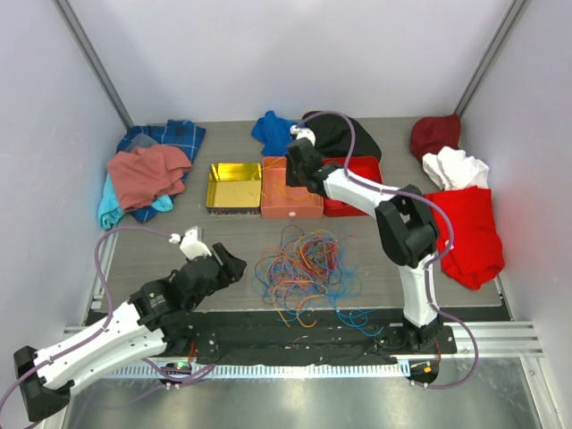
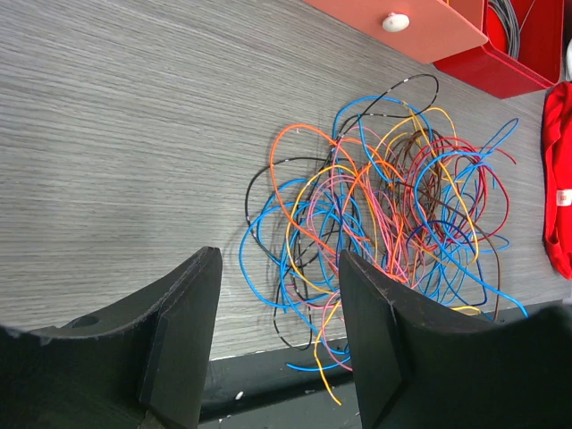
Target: Untangle the cables
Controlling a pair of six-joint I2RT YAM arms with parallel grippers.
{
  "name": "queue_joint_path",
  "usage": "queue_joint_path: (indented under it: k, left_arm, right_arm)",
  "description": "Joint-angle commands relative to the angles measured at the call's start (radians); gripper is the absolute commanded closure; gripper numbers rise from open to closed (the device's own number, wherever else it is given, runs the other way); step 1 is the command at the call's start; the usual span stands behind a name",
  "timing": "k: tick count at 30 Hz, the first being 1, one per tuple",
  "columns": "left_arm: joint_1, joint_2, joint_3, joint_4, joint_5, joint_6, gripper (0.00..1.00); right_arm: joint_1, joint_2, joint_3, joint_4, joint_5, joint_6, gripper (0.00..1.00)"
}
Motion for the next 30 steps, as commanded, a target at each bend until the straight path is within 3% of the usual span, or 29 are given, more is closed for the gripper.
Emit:
queue_joint_path:
  k: [1,3,11,12,15,19,27,30]
  left_arm:
    - [0.003,-0.018,0.0,-0.011,-0.03,-0.009,0.41]
    - [0.003,-0.015,-0.006,0.001,-0.027,-0.009,0.41]
    - [0.003,0.031,0.004,0.036,0.0,-0.003,0.41]
    - [0.001,0.029,0.006,0.036,0.003,-0.003,0.41]
    - [0.003,0.025,0.003,0.038,0.006,-0.006,0.41]
    - [0.004,0.016,0.001,0.038,0.006,-0.008,0.41]
    - [0.001,0.01,0.003,0.038,0.001,-0.002,0.41]
    - [0.003,0.011,0.007,0.035,-0.007,0.003,0.41]
  right_arm:
    - [-0.005,0.01,0.031,-0.096,0.034,-0.034,0.96]
    - [-0.003,-0.008,0.011,-0.096,0.063,-0.044,0.99]
    - [-0.003,-0.088,-0.099,-0.12,0.15,-0.069,0.96]
    - [-0.003,-0.103,-0.114,-0.12,0.16,-0.069,0.83]
    - [-0.003,-0.145,-0.13,-0.113,0.175,-0.067,0.57]
    - [-0.005,-0.205,-0.157,-0.075,0.178,-0.067,0.43]
    - [0.011,-0.332,-0.177,-0.07,0.184,-0.061,0.43]
    - [0.049,-0.458,-0.315,-0.057,0.195,-0.06,0.45]
